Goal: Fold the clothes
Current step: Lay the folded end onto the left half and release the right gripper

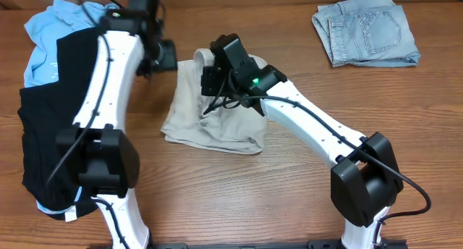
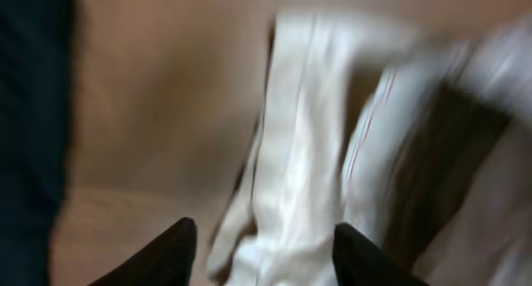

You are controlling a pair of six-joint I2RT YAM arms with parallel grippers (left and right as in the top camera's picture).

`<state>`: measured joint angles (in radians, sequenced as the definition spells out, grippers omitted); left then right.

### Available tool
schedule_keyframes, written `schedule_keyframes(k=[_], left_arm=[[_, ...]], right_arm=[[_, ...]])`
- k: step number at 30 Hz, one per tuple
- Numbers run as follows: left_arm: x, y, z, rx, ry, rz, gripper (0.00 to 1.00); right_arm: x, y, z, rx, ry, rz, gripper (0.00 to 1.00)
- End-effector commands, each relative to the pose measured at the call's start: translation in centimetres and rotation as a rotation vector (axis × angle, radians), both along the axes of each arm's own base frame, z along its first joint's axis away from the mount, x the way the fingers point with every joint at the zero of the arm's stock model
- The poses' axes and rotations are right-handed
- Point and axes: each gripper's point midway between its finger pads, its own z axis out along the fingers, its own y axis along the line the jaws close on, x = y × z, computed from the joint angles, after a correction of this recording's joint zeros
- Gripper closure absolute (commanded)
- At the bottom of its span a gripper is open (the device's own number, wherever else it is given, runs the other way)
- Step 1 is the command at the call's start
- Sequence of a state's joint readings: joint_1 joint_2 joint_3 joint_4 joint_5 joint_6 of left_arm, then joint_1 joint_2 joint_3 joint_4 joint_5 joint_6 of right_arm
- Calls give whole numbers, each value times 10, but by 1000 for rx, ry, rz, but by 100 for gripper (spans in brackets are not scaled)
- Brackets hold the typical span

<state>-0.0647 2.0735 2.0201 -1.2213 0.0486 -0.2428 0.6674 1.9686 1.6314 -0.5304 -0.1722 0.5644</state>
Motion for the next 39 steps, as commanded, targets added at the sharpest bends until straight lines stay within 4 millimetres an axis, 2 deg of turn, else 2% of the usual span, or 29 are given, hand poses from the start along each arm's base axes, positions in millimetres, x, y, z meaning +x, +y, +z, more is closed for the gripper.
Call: schedule_keyframes(k=[1, 2, 3, 4, 6, 8, 10, 13, 16, 17, 21, 25, 31, 35, 39], left_arm=[[22, 28, 23, -24, -100, 82, 40], [25, 31, 24, -32, -116, 88, 39], [27, 34, 25, -33, -125, 94, 37], [28, 36, 25, -32, -127, 98, 37], [27, 36, 24, -26, -124, 79, 36], [25, 33, 23, -20, -115, 59, 35], [22, 27, 20, -16, -104, 20, 34], [16, 11, 11, -15, -76, -47, 34], [13, -5, 2, 6, -61, -110, 32], [13, -12, -3, 10, -64, -128, 31], [18, -22, -11, 6, -85, -142, 30], [20, -23, -11, 6, -91, -143, 30], [24, -23, -9, 5, -109, -143, 30], [27, -24, -8, 5, -123, -143, 30], [27, -24, -8, 5, -123, -143, 29]], right_arm=[[-42, 56, 21, 73, -62, 256, 65], [-53, 65, 20, 60, -80, 304, 28], [-65, 71, 17, 38, -97, 354, 2], [-75, 75, 14, 7, -113, 396, 0], [-82, 73, 13, -32, -115, 399, 0], [-78, 61, 18, -57, -109, 361, 0], [-65, 36, 27, -74, -86, 274, 0], [-41, -16, 32, -106, -17, 133, 0], [-27, -73, 13, -185, 83, 52, 0], [-27, -93, -1, -238, 112, 75, 3], [-37, -128, -37, -341, 182, 142, 14], [-57, -142, -72, -376, 264, 155, 18], [-90, -139, -116, -314, 340, 222, 23], [-102, -141, -127, -303, 375, 233, 37], [-100, -138, -128, -292, 363, 233, 53]])
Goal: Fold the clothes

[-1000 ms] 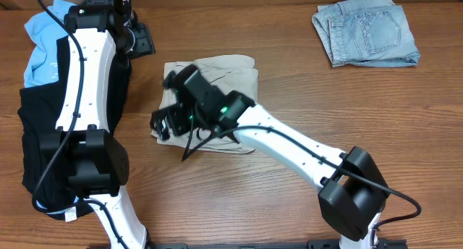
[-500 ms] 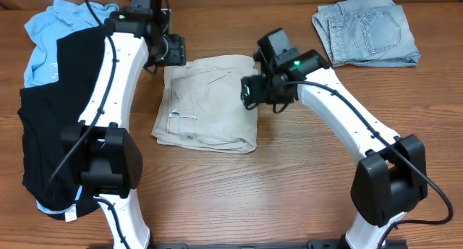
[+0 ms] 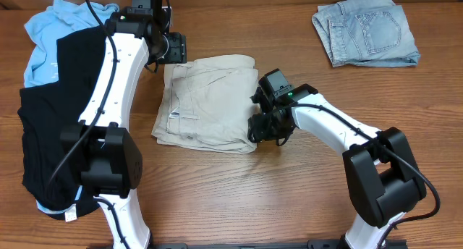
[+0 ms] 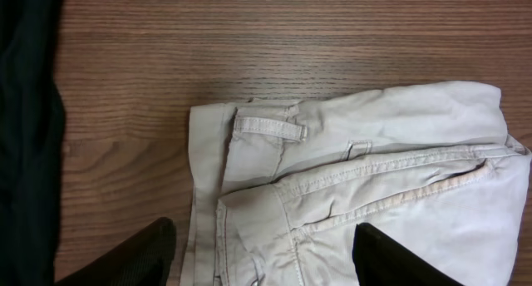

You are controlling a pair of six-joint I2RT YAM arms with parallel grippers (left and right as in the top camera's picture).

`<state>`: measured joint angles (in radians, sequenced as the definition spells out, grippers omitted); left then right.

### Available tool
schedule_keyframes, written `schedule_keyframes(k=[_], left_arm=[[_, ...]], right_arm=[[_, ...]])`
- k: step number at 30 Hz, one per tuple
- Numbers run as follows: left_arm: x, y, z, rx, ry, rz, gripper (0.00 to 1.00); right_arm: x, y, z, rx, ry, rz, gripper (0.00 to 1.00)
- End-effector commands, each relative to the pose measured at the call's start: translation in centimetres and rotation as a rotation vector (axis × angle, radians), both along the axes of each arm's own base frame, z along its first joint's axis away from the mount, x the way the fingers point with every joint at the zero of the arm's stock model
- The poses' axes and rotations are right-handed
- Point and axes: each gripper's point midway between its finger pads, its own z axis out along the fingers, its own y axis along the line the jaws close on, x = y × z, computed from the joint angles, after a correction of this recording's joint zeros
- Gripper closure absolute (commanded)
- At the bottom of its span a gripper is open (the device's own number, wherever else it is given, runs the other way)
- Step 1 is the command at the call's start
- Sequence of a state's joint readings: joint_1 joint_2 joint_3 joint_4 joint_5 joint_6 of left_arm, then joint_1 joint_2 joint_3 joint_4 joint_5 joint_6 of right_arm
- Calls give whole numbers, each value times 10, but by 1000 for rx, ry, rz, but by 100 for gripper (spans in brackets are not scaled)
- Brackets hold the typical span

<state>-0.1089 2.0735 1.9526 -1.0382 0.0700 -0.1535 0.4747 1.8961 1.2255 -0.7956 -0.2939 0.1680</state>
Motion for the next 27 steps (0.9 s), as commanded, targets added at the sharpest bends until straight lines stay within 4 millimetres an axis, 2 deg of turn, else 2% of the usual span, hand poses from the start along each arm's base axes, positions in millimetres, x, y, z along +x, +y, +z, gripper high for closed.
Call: schedule_keyframes(k=[1, 4, 6, 12, 16, 20, 23, 27], left_arm=[[1, 3, -1, 5, -2, -7, 29], [0, 3, -1, 4, 1, -7, 29], [-1, 3, -2, 4, 7, -8, 29], [-6, 2, -3, -3, 26, -12, 28], [-7, 2, -4, -3, 30, -12, 28], [-7, 0, -4, -3, 29, -16, 27], [-6, 0, -3, -2, 26, -16, 26], [-7, 0, -4, -2, 28, -16, 25]], right_arm=[[-2, 8, 5, 35, -14, 20, 58], [-2, 15, 5, 64, -18, 32, 74], [-3, 15, 4, 66, -20, 34, 80], [2, 11, 2, 46, -32, 3, 91], [11, 3, -4, 1, -53, -41, 92], [11, -6, -19, -46, -32, -64, 93], [10, -18, -31, -117, -5, -126, 94], [10, -43, -37, -250, -6, -233, 95]])
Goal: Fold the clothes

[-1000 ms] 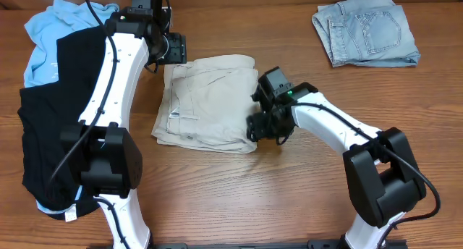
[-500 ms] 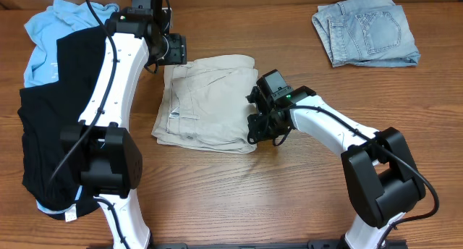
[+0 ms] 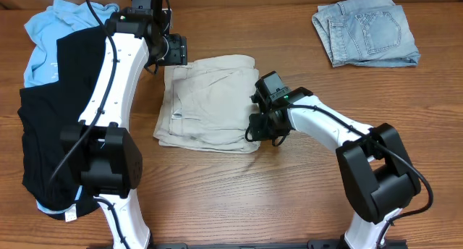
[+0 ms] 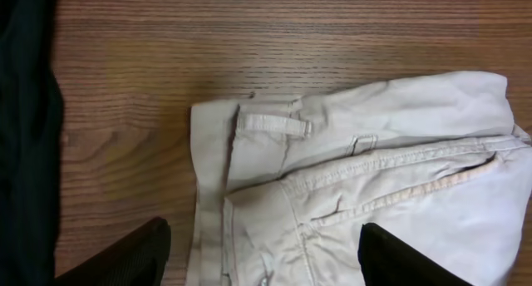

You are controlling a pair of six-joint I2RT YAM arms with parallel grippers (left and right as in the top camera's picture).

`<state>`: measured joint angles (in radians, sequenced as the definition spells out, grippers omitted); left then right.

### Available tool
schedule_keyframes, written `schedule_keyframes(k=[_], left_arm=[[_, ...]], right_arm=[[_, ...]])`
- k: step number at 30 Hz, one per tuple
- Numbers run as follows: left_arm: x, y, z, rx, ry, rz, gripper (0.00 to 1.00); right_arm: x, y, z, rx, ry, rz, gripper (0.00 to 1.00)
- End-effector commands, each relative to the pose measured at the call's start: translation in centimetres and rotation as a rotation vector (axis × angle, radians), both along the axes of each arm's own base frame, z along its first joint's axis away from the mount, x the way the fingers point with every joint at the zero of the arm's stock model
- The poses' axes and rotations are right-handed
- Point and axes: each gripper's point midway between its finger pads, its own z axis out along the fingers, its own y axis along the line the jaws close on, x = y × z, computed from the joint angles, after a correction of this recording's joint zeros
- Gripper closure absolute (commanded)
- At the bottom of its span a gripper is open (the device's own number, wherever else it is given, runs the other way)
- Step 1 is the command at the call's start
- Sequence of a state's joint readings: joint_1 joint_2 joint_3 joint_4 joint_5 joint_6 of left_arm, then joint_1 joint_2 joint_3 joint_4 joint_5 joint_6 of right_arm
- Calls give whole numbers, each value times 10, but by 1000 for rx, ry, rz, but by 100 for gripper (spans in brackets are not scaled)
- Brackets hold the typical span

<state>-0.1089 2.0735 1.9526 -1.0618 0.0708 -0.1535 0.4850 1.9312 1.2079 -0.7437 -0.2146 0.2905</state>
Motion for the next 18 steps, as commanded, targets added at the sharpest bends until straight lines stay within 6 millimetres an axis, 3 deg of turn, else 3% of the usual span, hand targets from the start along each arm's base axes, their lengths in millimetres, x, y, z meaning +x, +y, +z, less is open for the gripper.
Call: schedule_keyframes(k=[1, 5, 8, 11, 14, 16, 18], left_arm=[[-1, -1, -1, -4, 5, -16, 25], [-2, 0, -1, -4, 6, -16, 24], [-1, 0, -1, -4, 5, -16, 24], [-1, 0, -1, -4, 5, -16, 23], [-1, -1, -1, -4, 2, -16, 23], [0, -1, -1, -4, -1, -16, 23], [0, 0, -1, -5, -2, -16, 22]], right_arm=[[4, -44, -19, -221, -6, -140, 95], [4, -79, -19, -349, -1, -235, 92], [9, -118, -15, -437, 10, -349, 88], [23, -157, -8, -446, 25, -472, 72], [47, -200, 4, -401, 14, -625, 51], [63, -217, 19, -297, 28, -698, 48], [78, -218, 42, -130, 45, -700, 48]])
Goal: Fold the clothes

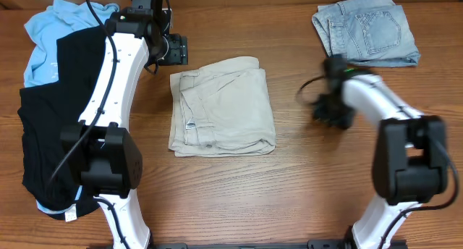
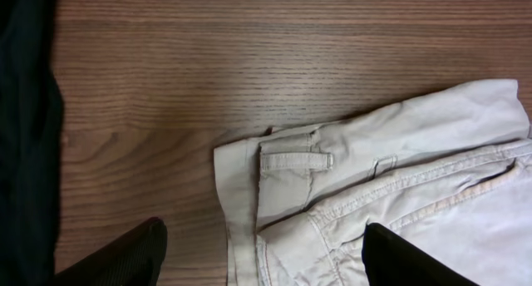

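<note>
The beige shorts lie folded in a flat rectangle at the table's middle. In the left wrist view their waistband corner with a belt loop points toward me. My left gripper hovers open just behind the shorts' far left corner, holding nothing; its dark fingers straddle that corner from above. My right gripper is a motion-blurred shape to the right of the shorts, apart from them, and its jaws cannot be made out.
Folded light-blue jeans lie at the far right. A pile of black and blue clothes covers the left side, its black edge showing in the left wrist view. Bare wood surrounds the shorts.
My right gripper was at the shorts' right edge; now it is well off to the right. The shorts have shifted right and lie squarer. The left arm has barely moved.
At first the shorts were rumpled, with my right gripper over their top and the left beside them. Then they lay folded flat, the right gripper down at their right edge. Now they sit squarer and the right gripper has left them.
</note>
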You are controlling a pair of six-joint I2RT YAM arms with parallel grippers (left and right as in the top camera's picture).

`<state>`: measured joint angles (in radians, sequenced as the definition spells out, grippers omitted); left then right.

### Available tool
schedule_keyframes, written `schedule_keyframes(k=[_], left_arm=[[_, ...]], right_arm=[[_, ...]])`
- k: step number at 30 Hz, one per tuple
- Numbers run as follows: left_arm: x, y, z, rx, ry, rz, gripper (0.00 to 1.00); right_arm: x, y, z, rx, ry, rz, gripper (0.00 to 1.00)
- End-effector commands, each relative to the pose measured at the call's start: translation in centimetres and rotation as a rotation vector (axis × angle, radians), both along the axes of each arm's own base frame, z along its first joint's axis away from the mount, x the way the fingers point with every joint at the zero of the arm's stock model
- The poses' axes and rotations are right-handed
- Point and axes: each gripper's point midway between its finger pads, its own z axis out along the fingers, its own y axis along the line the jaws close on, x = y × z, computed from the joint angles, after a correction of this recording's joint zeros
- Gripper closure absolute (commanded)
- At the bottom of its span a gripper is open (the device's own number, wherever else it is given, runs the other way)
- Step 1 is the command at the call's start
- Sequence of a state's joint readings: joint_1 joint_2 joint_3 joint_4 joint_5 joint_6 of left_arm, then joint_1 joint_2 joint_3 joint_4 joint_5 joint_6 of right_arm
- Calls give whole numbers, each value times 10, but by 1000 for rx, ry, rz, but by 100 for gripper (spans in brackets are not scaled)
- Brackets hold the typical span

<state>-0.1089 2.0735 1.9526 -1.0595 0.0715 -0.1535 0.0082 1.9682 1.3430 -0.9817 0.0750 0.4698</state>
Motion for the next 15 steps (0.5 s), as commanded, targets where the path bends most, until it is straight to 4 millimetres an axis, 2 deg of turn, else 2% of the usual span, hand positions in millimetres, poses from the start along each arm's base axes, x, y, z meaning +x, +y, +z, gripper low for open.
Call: schedule_keyframes(k=[1, 4, 6, 8, 11, 12, 15], left_arm=[[0, 0, -1, -4, 1, -15, 22], [0, 1, -1, 3, 0, -16, 20], [1, 1, -1, 5, -4, -15, 20], [2, 1, 0, 4, -11, -15, 19], [5, 1, 1, 2, -23, -15, 16], [6, 1, 2, 1, -28, -14, 13], [9, 1, 3, 0, -42, -12, 0]], right_arm=[[37, 1, 41, 210, -123, 6, 48], [50, 18, 75, 331, -206, 133, 39], [52, 40, 92, 401, -253, 230, 35], [49, 72, 107, 473, -289, 358, 31], [41, 110, 111, 499, -288, 488, 24], [37, 127, 111, 503, -285, 547, 22], [29, 160, 103, 458, -271, 646, 16]])
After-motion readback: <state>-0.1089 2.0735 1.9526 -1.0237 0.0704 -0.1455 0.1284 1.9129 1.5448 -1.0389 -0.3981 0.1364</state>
